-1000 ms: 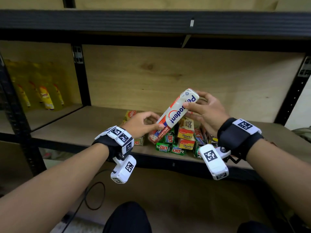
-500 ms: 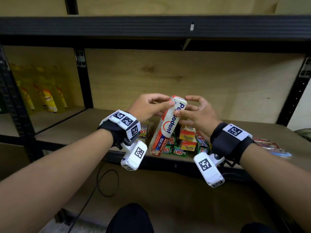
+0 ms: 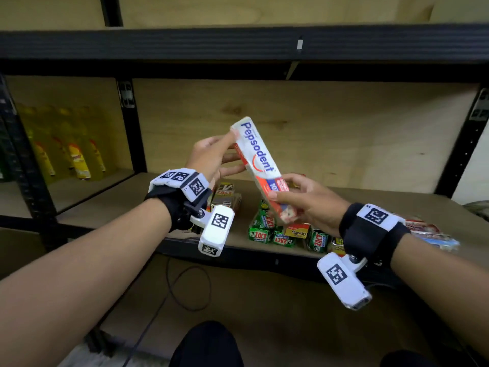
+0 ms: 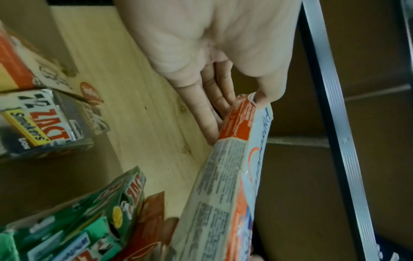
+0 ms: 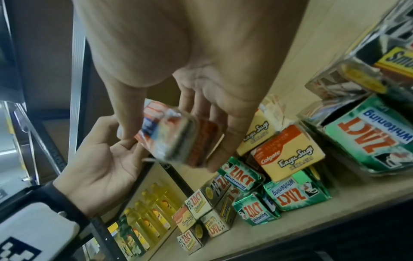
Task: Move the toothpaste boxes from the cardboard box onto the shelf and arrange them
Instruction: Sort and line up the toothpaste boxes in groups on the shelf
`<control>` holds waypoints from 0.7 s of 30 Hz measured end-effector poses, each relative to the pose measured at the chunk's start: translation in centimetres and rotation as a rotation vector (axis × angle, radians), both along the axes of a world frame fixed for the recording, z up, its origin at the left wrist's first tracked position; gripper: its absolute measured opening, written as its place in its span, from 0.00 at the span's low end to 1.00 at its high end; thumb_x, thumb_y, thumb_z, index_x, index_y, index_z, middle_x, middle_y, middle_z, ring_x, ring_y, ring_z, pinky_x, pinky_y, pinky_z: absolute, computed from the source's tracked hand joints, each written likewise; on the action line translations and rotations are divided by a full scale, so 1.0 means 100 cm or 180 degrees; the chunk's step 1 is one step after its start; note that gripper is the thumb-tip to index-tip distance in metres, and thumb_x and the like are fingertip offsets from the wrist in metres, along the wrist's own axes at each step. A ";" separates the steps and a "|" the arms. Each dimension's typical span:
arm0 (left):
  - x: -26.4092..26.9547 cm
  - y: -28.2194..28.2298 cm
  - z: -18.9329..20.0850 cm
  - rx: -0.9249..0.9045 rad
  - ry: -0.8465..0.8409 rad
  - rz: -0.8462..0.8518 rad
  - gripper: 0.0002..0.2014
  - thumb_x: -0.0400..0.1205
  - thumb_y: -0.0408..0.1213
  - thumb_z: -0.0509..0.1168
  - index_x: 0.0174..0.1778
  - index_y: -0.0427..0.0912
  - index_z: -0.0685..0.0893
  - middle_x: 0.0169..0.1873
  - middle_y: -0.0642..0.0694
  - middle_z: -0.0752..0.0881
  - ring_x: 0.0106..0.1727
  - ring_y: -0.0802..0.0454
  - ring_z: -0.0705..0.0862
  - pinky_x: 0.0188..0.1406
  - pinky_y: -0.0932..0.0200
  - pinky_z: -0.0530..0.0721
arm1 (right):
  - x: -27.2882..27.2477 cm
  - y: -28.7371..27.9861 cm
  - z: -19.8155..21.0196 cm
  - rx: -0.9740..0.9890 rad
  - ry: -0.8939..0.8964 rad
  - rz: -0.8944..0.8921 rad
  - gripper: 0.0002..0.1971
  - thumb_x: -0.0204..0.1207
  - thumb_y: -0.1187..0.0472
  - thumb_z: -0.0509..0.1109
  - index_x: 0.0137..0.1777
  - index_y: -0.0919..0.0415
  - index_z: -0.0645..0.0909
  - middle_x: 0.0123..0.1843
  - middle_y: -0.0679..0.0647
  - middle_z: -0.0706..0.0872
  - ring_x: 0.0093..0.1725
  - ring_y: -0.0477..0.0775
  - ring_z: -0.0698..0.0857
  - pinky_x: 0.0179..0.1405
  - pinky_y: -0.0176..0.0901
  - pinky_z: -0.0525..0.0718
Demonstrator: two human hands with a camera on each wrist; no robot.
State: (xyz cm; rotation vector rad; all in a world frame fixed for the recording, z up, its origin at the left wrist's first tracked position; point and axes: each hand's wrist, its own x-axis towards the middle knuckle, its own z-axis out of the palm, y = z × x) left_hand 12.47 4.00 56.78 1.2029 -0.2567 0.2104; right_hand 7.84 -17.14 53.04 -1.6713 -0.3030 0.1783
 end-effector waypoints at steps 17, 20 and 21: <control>-0.013 -0.043 -0.020 0.0600 0.0066 -0.0612 0.23 0.71 0.34 0.78 0.62 0.34 0.83 0.58 0.35 0.89 0.54 0.43 0.91 0.48 0.53 0.91 | -0.034 -0.117 0.047 -0.0417 -0.0174 -0.0900 0.27 0.65 0.68 0.81 0.65 0.63 0.82 0.59 0.68 0.89 0.43 0.58 0.91 0.45 0.48 0.92; -0.013 -0.076 -0.023 0.1542 -0.0212 -0.0354 0.25 0.64 0.46 0.83 0.54 0.42 0.88 0.50 0.46 0.92 0.51 0.46 0.92 0.51 0.46 0.90 | -0.044 -0.152 0.048 -0.1106 -0.0401 -0.1283 0.21 0.68 0.66 0.82 0.62 0.61 0.85 0.60 0.67 0.87 0.44 0.57 0.87 0.49 0.51 0.91; -0.014 -0.087 -0.025 0.1811 -0.0318 -0.0321 0.24 0.63 0.48 0.83 0.53 0.45 0.89 0.48 0.48 0.92 0.49 0.47 0.92 0.49 0.46 0.91 | -0.048 -0.164 0.048 -0.1293 -0.0435 -0.1367 0.20 0.68 0.66 0.83 0.61 0.59 0.85 0.59 0.65 0.88 0.44 0.56 0.86 0.52 0.53 0.91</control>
